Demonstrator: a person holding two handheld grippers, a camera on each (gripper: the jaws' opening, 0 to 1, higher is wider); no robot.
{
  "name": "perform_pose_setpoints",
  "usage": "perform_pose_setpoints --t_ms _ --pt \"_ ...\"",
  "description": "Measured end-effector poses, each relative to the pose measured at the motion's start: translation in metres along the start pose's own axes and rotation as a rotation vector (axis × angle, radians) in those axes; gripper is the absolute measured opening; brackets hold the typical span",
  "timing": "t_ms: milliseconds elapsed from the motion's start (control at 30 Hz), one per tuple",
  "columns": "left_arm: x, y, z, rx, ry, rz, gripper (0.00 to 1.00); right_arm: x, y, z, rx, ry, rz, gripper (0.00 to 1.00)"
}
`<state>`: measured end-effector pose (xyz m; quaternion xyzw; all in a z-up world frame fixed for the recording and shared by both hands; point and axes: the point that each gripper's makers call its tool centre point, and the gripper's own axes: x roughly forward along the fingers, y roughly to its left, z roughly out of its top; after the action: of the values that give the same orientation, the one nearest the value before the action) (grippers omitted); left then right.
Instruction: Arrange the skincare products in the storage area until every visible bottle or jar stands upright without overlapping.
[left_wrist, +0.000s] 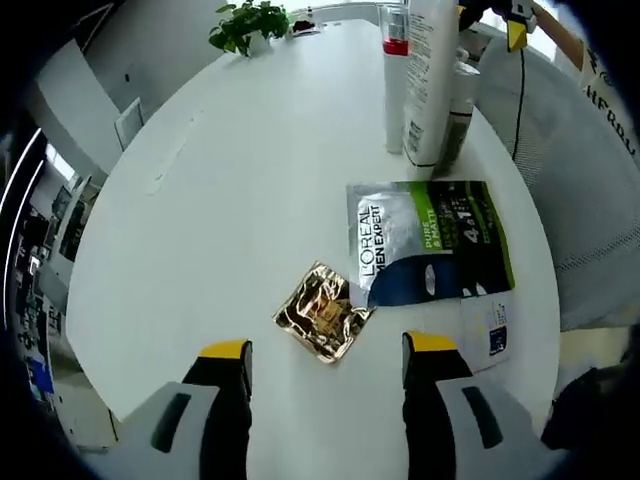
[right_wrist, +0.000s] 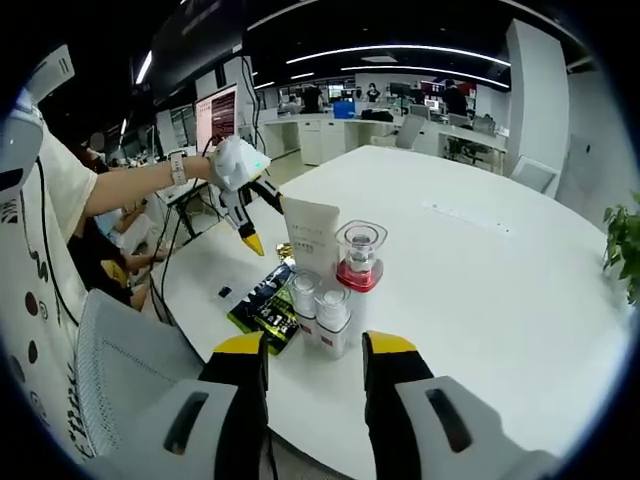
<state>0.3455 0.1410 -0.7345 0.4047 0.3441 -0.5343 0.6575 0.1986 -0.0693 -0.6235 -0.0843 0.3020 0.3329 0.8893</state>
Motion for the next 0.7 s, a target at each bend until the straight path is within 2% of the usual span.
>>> perform_pose_setpoints --t_ms 133,233,300,367,433,500,700 --pt "0.004 0.002 -0.001 0.033 0.019 -0.033 0.50 -0.001 -0.002 -0.001 0.005 0.000 -0.006 0.38" --pt "0.009 0.001 0.000 0.090 0.027 -0.064 0.48 -0.002 -0.003 -0.003 0.011 0.002 -0.009 0.38" --pt "0.013 0.001 0.002 0.173 0.020 -0.089 0.46 -0.002 -0.003 -0.003 0.016 0.003 -0.009 0.38" --pt "0.016 0.001 0.002 0.197 0.040 -0.096 0.46 -0.002 -0.003 -0.003 0.015 -0.001 -0.012 0.37" --pt "0.018 -0.003 0.005 0.246 0.033 -0.129 0.46 -0.002 -0.003 -0.003 0.020 -0.002 -0.011 0.37" --pt "0.021 -0.003 0.005 0.238 0.044 -0.139 0.46 -0.002 -0.003 -0.003 0.019 0.001 -0.010 0.37" --pt "0.022 -0.015 0.009 0.301 0.053 -0.216 0.47 -0.001 -0.004 -0.005 0.020 0.008 -0.014 0.38"
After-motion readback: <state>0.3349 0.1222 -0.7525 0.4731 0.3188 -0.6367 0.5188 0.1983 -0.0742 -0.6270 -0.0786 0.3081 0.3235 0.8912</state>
